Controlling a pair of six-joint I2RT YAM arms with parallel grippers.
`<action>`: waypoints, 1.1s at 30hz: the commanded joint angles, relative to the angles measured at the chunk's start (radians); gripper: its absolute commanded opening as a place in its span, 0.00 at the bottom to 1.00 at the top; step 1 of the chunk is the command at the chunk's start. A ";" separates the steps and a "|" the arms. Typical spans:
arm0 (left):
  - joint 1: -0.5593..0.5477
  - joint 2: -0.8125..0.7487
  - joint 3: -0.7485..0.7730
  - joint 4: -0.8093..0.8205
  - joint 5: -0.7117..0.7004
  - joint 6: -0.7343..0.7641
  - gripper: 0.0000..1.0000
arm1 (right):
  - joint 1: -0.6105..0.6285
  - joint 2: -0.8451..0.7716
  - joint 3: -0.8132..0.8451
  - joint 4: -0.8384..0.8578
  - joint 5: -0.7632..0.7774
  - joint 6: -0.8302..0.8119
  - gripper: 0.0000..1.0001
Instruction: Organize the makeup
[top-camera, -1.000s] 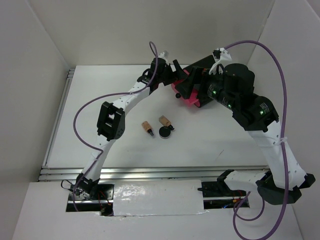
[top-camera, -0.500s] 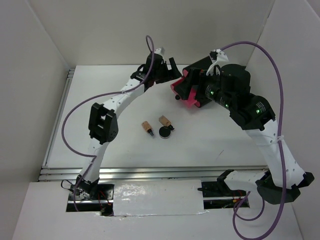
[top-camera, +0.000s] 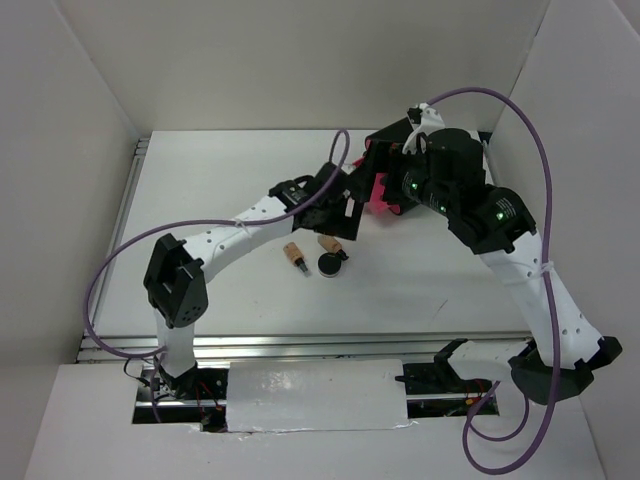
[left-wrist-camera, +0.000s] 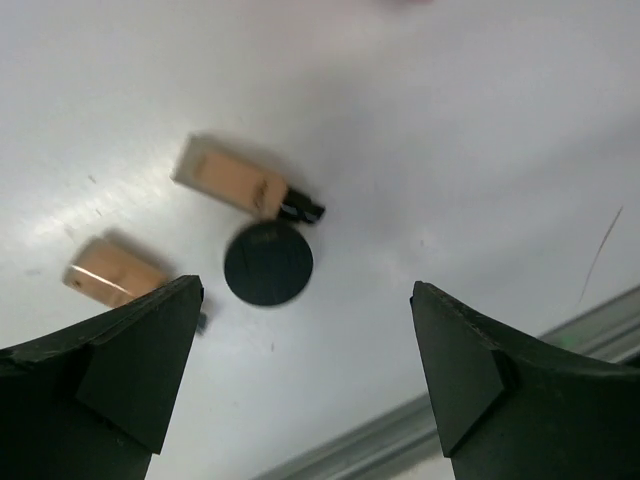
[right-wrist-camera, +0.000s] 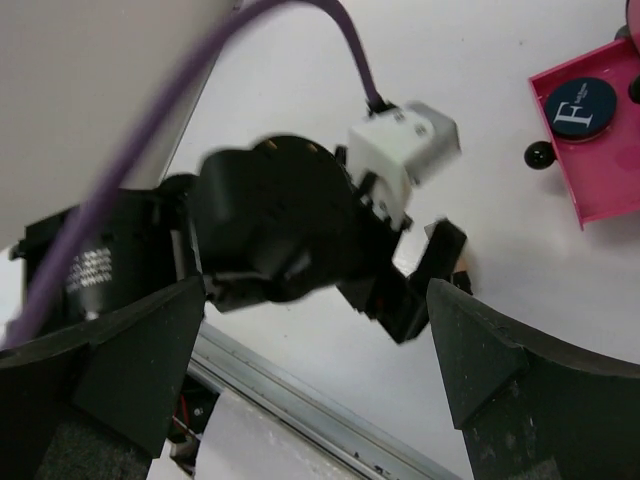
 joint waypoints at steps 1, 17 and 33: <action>-0.025 0.021 -0.030 -0.085 0.030 0.022 0.99 | -0.004 0.012 -0.013 0.059 -0.039 0.011 1.00; -0.068 0.187 -0.038 -0.073 0.072 0.102 0.99 | -0.005 0.011 -0.028 0.076 -0.085 0.004 1.00; -0.067 0.268 -0.089 -0.014 0.017 0.111 0.94 | -0.005 0.008 -0.028 0.078 -0.091 -0.003 1.00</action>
